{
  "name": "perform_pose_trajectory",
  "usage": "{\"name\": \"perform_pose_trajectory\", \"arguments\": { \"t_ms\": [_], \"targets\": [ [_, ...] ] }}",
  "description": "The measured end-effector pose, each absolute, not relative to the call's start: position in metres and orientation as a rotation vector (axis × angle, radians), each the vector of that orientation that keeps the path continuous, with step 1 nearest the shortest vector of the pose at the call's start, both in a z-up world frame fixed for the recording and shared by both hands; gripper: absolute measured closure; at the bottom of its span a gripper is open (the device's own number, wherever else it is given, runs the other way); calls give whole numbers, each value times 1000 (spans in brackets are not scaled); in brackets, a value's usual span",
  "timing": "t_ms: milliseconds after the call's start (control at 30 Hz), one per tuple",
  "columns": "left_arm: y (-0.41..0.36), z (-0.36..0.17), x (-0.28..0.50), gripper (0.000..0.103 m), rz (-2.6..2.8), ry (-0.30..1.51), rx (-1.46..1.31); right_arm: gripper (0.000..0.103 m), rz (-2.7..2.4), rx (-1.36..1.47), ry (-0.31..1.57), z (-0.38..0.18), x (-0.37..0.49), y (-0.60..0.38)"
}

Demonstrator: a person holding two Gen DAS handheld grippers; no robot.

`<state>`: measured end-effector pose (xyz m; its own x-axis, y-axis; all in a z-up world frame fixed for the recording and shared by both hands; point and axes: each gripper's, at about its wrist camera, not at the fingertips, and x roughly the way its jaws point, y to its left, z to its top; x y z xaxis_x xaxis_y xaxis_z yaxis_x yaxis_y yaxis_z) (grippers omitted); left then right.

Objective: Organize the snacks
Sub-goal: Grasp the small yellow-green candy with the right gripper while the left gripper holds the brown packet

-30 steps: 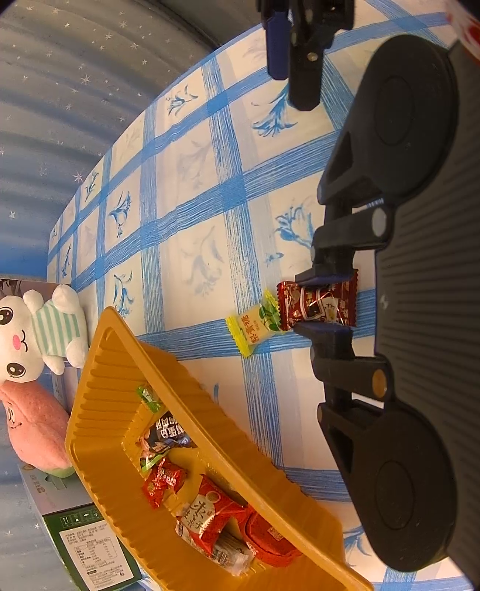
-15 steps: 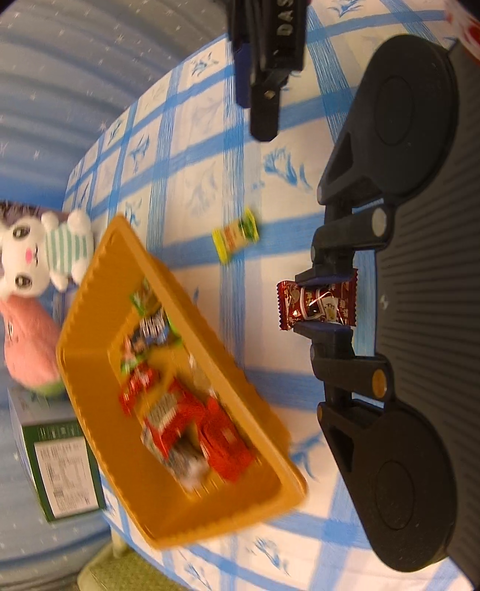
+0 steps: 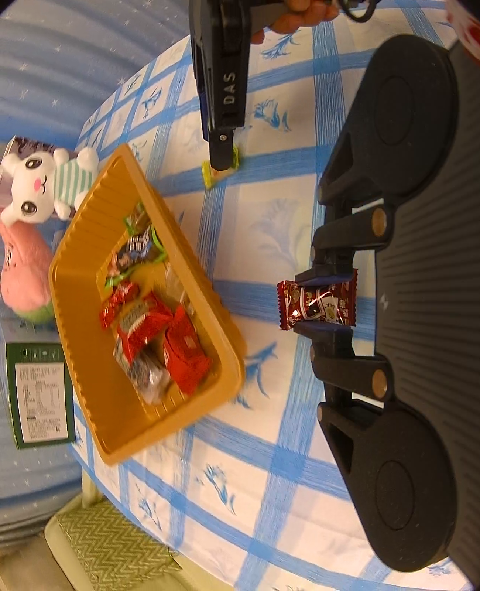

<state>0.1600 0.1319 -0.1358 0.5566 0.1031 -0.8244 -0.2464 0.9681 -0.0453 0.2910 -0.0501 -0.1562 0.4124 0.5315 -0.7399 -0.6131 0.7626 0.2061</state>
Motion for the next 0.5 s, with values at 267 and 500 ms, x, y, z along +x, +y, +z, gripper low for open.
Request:
{"name": "perform_pose_trajectory", "arguments": {
  "t_ms": [267,500],
  "targets": [
    [141,-135,151,85,237,960,-175,75,722,-171,878,-166,294,-37],
    [143,-132,146,85,245,954,-176,82,726,-288,817,-170,282,-27]
  ]
}}
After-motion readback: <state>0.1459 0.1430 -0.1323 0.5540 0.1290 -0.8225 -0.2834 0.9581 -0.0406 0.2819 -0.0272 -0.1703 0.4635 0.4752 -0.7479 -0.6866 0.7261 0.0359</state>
